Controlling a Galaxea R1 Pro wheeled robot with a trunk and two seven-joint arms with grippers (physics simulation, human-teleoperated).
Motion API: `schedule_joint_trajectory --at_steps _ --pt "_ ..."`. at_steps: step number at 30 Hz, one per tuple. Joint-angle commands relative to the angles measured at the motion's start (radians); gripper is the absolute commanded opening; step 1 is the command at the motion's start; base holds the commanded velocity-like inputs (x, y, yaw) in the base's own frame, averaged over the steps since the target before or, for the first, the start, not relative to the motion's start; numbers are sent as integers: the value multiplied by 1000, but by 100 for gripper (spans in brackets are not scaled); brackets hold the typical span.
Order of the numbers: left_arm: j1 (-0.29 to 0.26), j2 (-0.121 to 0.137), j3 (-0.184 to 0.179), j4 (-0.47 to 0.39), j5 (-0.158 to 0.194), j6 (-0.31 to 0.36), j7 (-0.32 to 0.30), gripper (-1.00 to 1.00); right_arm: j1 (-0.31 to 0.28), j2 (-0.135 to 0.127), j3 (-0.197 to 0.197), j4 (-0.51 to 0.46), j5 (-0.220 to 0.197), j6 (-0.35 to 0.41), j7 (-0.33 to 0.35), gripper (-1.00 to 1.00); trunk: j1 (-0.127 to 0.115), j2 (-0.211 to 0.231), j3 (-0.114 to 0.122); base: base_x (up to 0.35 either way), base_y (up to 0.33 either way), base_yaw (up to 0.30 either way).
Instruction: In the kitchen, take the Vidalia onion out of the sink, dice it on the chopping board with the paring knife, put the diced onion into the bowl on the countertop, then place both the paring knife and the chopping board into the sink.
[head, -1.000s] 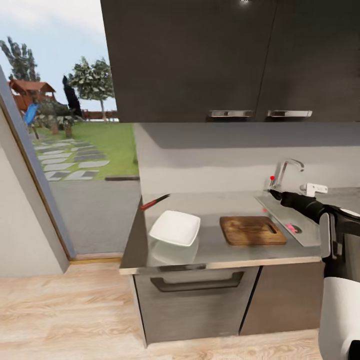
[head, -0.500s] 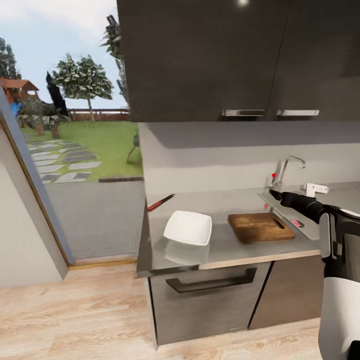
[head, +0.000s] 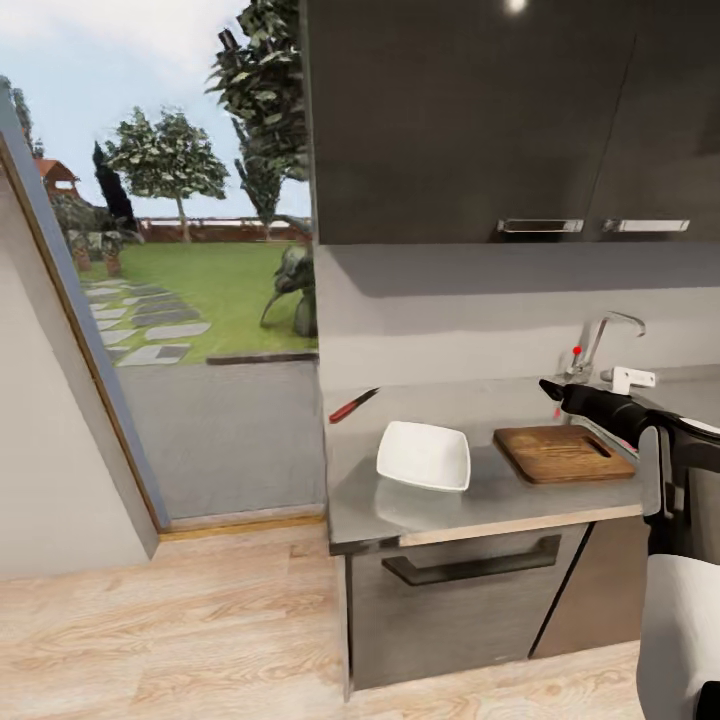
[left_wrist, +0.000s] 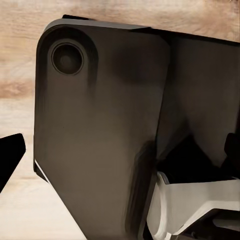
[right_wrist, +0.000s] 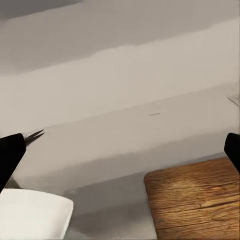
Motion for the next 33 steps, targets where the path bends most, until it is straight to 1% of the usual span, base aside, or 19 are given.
schedule_joint_trajectory --at_steps 1,33 --pt "0 0 6 -1 1 -1 -1 100 -1 0 -2 -1 3 6 6 100 0 -1 -1 0 320 0" --pt "0 0 6 -1 1 -1 -1 100 -1 0 0 -1 4 6 5 100 0 -1 -1 0 320 0"
